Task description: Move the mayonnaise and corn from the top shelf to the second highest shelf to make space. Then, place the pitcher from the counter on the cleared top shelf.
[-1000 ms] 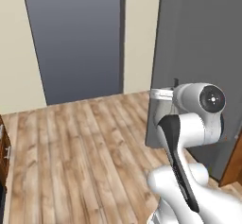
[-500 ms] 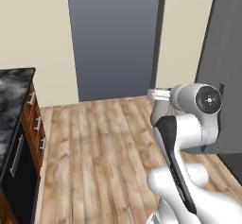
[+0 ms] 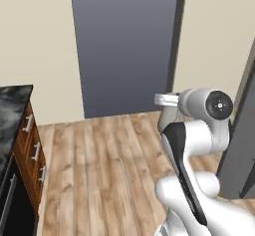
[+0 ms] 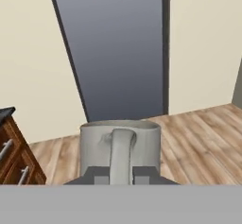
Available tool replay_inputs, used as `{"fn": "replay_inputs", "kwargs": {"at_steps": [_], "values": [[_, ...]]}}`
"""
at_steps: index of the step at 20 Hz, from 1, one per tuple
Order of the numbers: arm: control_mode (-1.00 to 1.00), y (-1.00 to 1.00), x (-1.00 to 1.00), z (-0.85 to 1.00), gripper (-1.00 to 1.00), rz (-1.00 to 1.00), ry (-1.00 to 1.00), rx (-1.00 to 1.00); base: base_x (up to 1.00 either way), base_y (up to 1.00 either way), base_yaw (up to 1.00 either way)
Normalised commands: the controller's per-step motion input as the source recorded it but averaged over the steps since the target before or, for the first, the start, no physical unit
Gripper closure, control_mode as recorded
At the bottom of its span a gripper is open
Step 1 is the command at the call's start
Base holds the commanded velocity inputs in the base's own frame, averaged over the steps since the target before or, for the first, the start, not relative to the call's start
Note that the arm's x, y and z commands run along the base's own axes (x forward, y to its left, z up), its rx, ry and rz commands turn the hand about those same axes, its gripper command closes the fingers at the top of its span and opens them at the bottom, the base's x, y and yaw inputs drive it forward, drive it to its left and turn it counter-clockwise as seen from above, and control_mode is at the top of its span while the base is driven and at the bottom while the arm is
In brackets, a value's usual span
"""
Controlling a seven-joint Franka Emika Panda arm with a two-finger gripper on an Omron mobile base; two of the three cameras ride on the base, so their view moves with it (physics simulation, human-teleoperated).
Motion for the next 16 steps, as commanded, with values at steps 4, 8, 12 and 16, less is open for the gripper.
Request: {"fn": "replay_inputs", "kwargs": {"at_steps": [4,8,12,16], "values": [[1.00,0.00,0.00,0.00,1.00,0.00,0.00,0.00,0.91,0.21,-0.17],[1.00,0.00,0.00,0.00,1.00,0.00,0.00,0.00,0.74,0.36,-0.32],[1.00,0.00,0.00,0.00,1.00,0.00,0.00,0.00,0.51,0.36,-0.47],[1.00,0.00,0.00,0.00,1.00,0.00,0.00,0.00,0.42,0.44,-0.53]]}}
